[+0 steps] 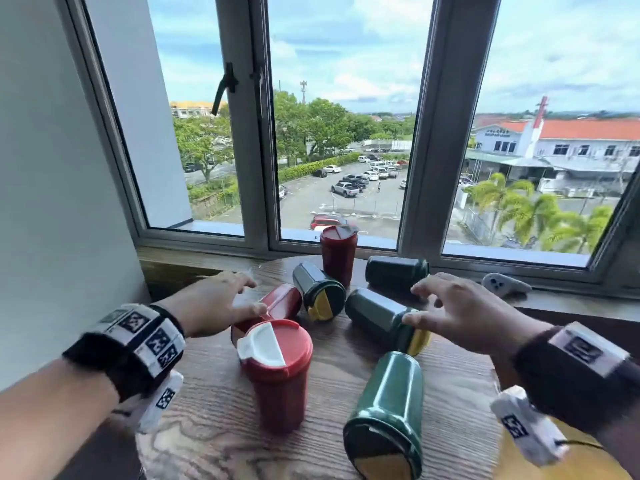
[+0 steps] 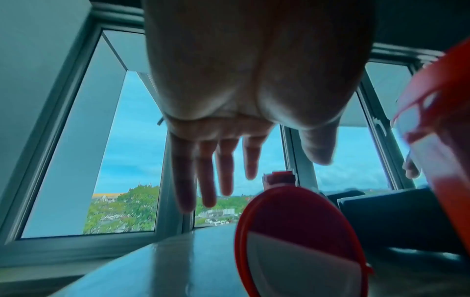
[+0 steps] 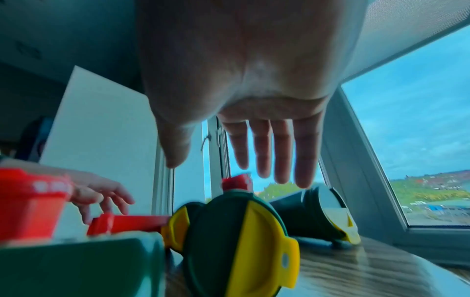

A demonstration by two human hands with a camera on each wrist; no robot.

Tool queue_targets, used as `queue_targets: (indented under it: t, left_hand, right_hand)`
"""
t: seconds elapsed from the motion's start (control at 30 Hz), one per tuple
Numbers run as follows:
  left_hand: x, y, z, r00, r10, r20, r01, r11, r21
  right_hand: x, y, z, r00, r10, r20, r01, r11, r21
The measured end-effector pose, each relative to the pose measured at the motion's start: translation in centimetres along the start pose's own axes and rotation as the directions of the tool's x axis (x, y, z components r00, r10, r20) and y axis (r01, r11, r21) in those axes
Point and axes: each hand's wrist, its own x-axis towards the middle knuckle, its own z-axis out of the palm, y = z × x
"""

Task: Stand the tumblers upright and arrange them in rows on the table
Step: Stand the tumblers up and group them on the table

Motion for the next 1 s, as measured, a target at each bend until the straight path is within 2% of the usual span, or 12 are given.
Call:
queue_targets:
  t: [0.03, 0.1, 0.17, 0.27, 0.47, 0.67, 0.8, 1.0]
  left_hand:
    - [0.4, 0.4, 0.4, 0.997, -0.03, 0.068, 0.029, 0.999, 0.018]
    - [1.2, 0.5, 1.4, 0.99, -0.055, 0.131, 0.047, 0.997, 0.063]
    - [1.8, 0.3, 2.3, 0.99, -0.059, 0.128, 0.046, 0.994, 0.101]
    - [2.3, -0.2, 2.9, 0.99, -0.09, 0.108, 0.08, 0.993, 0.092]
    - [2.4, -0.5, 3.4, 0.976, -0.15, 0.158, 0.149, 0.989, 0.018]
    - [2.1, -0.4, 3.1, 0.976, -0.158, 0.151, 0.158, 0.987, 0.017]
    - [1.9, 0.0, 3.0, 0.975, -0.157, 0.158, 0.161, 0.987, -0.015]
    - [1.8, 0.0, 3.3, 0.969, -0.163, 0.186, 0.181, 0.98, -0.082]
  right_hand:
    - [1.0, 0.0, 0.4, 0.997, 0.033, 0.067, -0.031, 0.999, -0.027]
    - [2.3, -0.2, 1.0, 0.975, 0.088, 0.202, -0.072, 0.994, -0.085]
    - [3.2, -0.3, 1.8, 0.954, 0.116, 0.278, -0.085, 0.989, -0.119]
    - [3.8, 0.3, 2.9, 0.938, 0.136, 0.319, -0.107, 0.988, -0.108]
    - [4.3, 0.8, 3.5, 0.947, 0.143, 0.287, -0.155, 0.988, 0.018]
    - [6.8, -0.2, 0.0, 0.97, 0.126, 0.209, -0.139, 0.989, 0.05]
    - [9.2, -2.6, -1.5, 0.97, 0.099, 0.221, -0.099, 0.995, -0.011]
    - [10.9, -4.8, -1.0, 0.96, 0.034, 0.276, -0.01, 0.996, -0.088]
